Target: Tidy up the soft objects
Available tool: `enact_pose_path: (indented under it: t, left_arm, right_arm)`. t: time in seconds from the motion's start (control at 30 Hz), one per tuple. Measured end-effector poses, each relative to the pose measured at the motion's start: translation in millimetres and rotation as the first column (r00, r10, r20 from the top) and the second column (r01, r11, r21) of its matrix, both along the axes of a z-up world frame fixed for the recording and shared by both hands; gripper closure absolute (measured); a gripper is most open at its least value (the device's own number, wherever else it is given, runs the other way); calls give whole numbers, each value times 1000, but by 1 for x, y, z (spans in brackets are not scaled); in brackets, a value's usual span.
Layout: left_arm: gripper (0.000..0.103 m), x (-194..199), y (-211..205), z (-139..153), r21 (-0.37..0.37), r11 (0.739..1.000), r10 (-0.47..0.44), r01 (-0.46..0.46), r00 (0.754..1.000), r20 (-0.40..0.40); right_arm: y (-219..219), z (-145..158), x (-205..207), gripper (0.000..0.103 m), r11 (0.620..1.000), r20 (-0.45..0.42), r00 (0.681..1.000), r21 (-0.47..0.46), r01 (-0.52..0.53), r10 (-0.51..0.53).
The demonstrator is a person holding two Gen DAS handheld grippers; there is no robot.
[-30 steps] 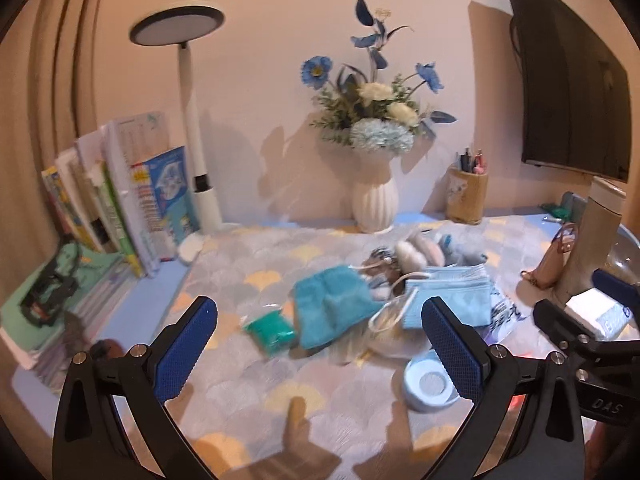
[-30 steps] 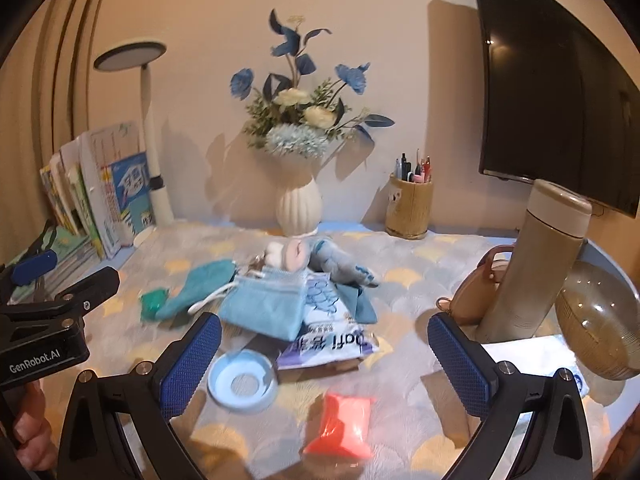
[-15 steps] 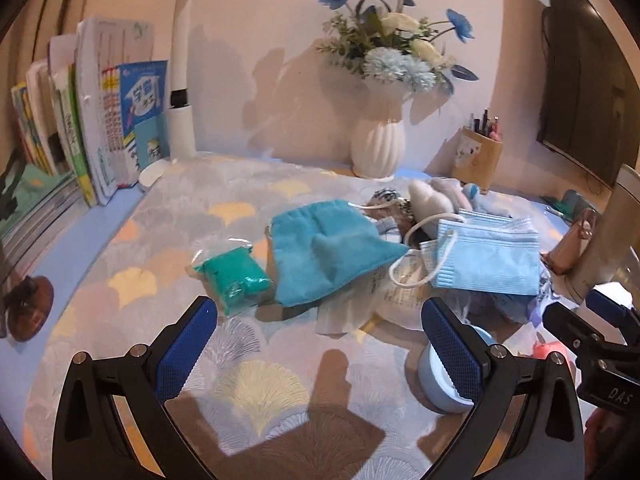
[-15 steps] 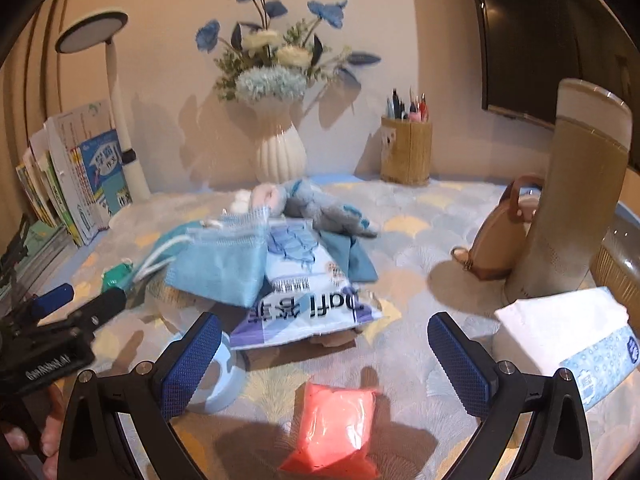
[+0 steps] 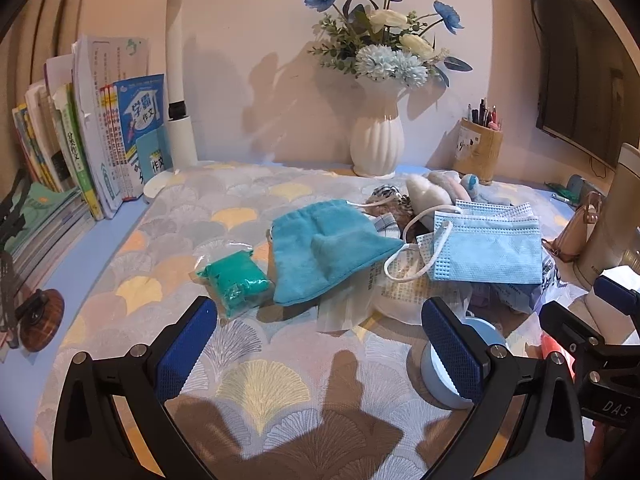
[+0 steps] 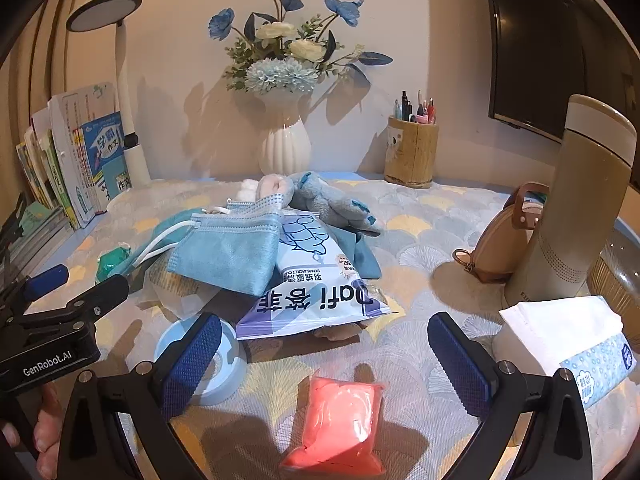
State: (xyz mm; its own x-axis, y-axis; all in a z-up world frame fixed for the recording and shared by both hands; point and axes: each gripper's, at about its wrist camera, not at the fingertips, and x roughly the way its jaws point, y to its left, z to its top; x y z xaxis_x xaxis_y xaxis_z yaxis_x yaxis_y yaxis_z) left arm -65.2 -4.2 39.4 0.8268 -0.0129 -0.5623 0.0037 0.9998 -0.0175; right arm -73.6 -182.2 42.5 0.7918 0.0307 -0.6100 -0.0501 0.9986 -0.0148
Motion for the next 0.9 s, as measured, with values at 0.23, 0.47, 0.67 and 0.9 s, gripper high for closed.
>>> enact_pose_path:
  t: [0.23, 0.47, 0.67, 0.9]
  left_arm:
    - [1, 2, -1, -2, -3, 1000, -4, 4, 1000, -11]
    - [1, 2, -2, -2, -8, 1000, -4, 4, 1000, -13]
    - [1, 2, -1, -3, -13, 1000, -5, 5, 1000, -17]
    - [1, 2, 3, -4, -41, 999, -8, 7, 1000, -20]
  right_arm:
    - [1, -1, 1, 0, 1000, -14, 1000, 4, -2, 3]
    - [2, -2, 4, 0, 1000, -28, 1000, 5, -2, 3]
    - [2, -3, 5, 0, 1000, -32, 999, 5, -4, 4]
    - [3, -3, 5, 0, 1000, -38, 999, 8, -10, 10]
